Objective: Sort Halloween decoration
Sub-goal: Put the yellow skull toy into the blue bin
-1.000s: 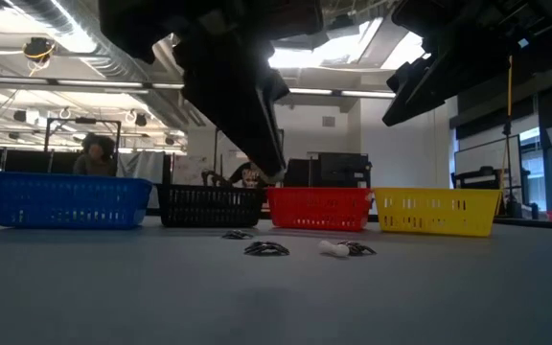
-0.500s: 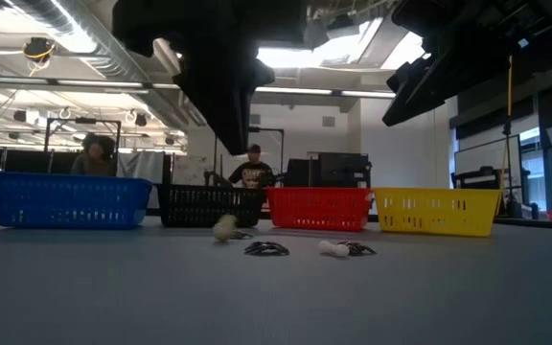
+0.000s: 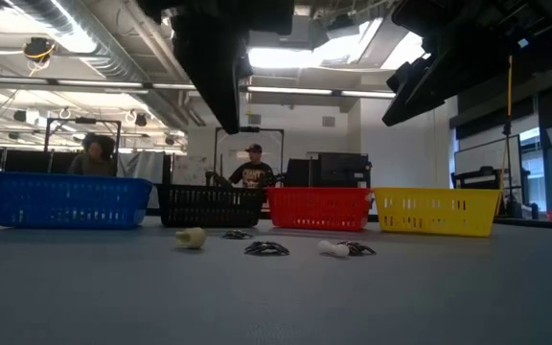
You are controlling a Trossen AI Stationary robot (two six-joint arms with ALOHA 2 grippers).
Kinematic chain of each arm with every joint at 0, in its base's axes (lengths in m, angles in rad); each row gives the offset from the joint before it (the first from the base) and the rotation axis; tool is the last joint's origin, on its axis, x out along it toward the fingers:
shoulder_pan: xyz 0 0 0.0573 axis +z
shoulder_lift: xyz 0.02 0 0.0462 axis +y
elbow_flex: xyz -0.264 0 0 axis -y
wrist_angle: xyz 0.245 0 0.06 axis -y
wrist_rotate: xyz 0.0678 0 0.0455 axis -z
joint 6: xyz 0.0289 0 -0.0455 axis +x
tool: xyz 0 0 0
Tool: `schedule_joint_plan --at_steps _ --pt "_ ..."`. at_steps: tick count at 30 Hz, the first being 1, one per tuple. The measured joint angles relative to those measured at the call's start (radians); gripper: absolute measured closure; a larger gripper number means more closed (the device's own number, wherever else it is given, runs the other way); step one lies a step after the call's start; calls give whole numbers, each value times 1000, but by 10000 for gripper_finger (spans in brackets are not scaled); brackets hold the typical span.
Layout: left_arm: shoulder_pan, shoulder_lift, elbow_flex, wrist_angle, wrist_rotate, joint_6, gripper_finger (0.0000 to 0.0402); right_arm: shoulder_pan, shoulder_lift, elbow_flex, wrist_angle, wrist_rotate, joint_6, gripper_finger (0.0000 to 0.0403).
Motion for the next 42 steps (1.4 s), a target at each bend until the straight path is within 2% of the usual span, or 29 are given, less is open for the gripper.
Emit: schedule_joint_plan --at_steps 4,7,15,21,27,35,42 --pt "2 0 -1 0 41 -128 361 0 0 0 0 0 0 203" --pt "-3 4 -1 2 84 -183 343 0 0 0 0 0 0 203" --pt "-71 29 -2 19 88 -297 279 0 0 0 0 0 0 203" --pt "-137 60 -2 57 82 -359 265 0 0 0 0 0 0 203" --pt "-183 105 -2 77 22 -354 264 0 0 0 4 0 0 203" --pt "-175 181 -2 80 -34 -283 264 0 0 0 5 0 1 203" --pt "-157 228 -2 66 -28 -272 264 0 0 0 5 0 0 203"
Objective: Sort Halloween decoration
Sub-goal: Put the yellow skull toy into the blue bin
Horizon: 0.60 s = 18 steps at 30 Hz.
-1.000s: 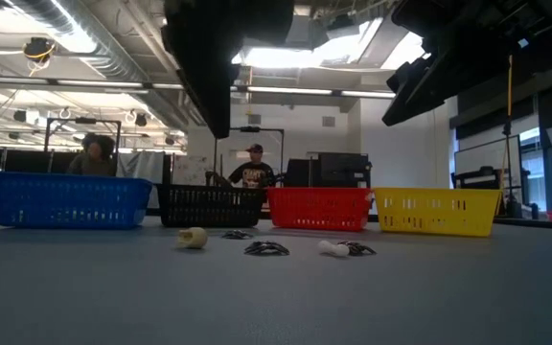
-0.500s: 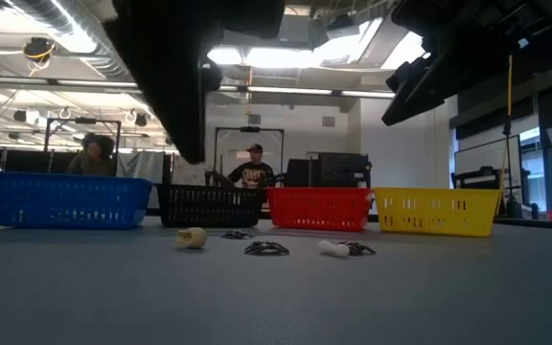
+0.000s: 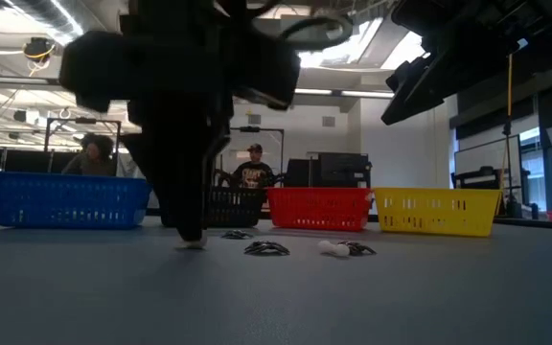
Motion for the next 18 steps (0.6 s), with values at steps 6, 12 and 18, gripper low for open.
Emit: schedule_joint_plan --at_steps 6,12,18 --pt "9 6 0 -13 -17 0 264 0 0 0 -1 0 0 203" --pt "10 5 -40 23 -13 -2 264 0 0 0 -1 0 0 203" --pt "10 -1 -74 43 16 -3 271 0 0 0 0 0 0 203"
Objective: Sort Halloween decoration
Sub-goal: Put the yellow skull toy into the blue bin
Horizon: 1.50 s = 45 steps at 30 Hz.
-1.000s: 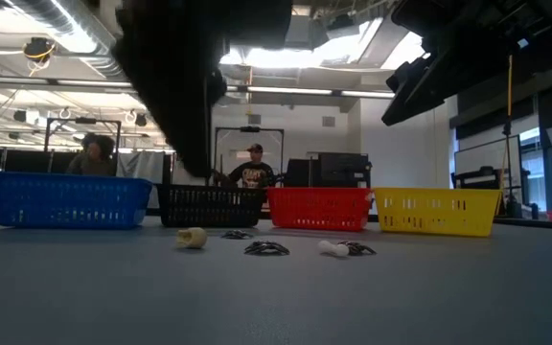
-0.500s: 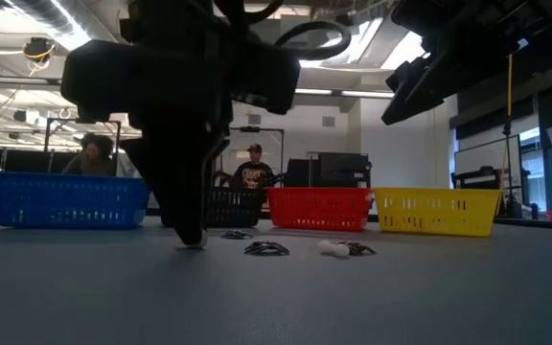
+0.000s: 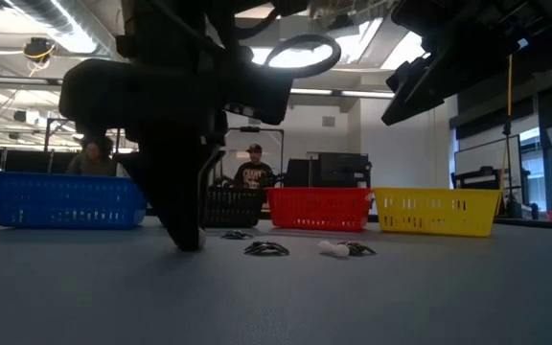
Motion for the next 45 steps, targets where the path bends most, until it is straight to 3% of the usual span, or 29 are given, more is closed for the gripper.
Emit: schedule_joint_plan --at_steps 15,45 --pt "0 2 -2 1 6 1 377 0 0 0 0 0 0 203" --pt "22 -59 9 -8 -22 7 381 0 0 0 2 0 0 203"
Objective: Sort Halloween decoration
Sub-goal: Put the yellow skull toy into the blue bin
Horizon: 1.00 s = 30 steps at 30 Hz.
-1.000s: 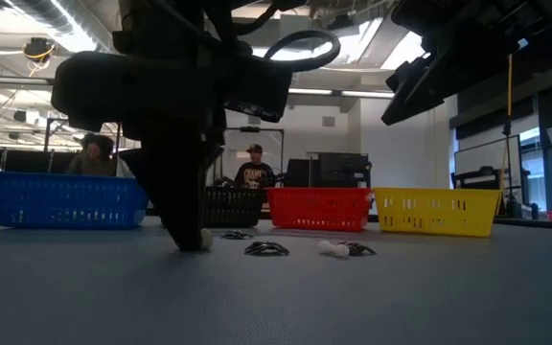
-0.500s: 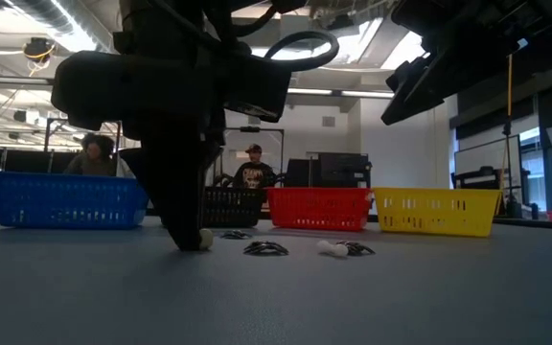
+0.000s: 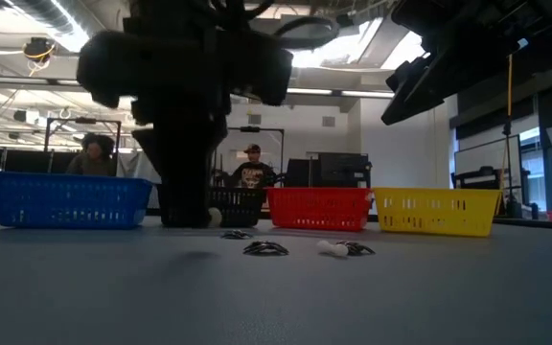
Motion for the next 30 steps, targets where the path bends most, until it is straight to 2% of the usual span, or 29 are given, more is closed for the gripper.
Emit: schedule_joint_plan --at_steps 10,17,20,23,30 --pt "31 -90 1 -135 -19 12 381 0 0 -1 -1 0 0 203" --pt "69 -183 2 -337 -28 46 381 0 0 -1 1 0 0 203" --pt "85 -232 -5 -443 -76 47 381 0 0 -1 0 0 0 203" --pt "99 -294 -59 -501 -117 39 381 0 0 -1 0 0 0 203" --pt "131 -460 -320 -432 -125 -31 381 0 0 -1 1 0 0 203"
